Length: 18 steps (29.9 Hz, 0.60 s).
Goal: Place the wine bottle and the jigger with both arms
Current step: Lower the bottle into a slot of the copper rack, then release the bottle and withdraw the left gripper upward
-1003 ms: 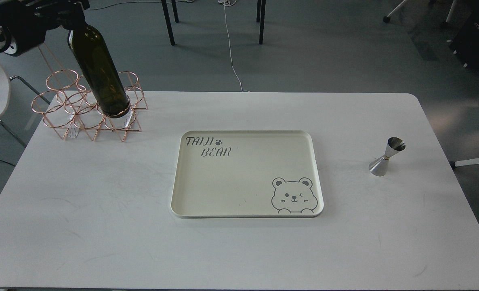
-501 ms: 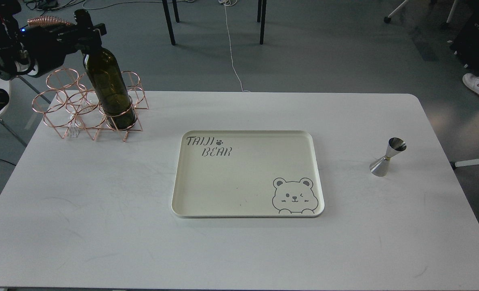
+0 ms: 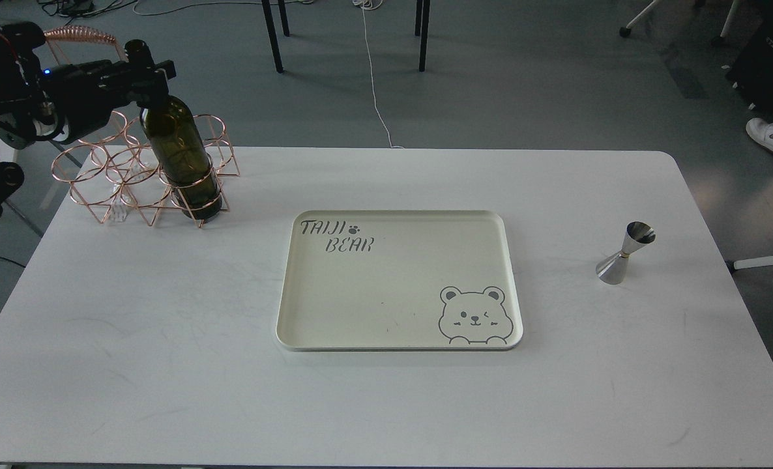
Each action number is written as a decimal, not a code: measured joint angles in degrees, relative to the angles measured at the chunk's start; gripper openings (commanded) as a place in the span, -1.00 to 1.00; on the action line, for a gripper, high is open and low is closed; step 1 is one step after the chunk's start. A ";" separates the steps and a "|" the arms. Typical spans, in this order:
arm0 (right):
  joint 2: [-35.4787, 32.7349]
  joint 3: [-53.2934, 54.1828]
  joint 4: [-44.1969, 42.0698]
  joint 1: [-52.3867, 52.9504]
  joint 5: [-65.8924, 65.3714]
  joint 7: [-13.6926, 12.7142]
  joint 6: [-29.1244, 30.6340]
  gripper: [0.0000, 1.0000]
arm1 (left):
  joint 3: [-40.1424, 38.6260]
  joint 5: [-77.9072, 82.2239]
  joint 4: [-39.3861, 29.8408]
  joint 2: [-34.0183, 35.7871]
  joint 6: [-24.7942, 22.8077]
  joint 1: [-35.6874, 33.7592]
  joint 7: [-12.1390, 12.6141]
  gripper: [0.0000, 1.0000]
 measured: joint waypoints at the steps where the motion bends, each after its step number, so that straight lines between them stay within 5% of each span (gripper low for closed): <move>1: 0.01 0.00 0.02 0.00 0.00 0.00 0.02 0.90 | -0.03 0.00 0.00 0.03 0.04 0.00 0.05 0.62; 4: 0.01 0.01 0.01 0.00 0.00 0.00 0.01 0.90 | -0.51 -0.67 0.03 0.10 1.04 -0.04 0.18 0.93; 18: -0.60 0.19 -0.26 -0.22 0.00 0.00 0.83 0.97 | -1.15 -39.43 0.78 3.74 3.23 -1.11 0.61 0.96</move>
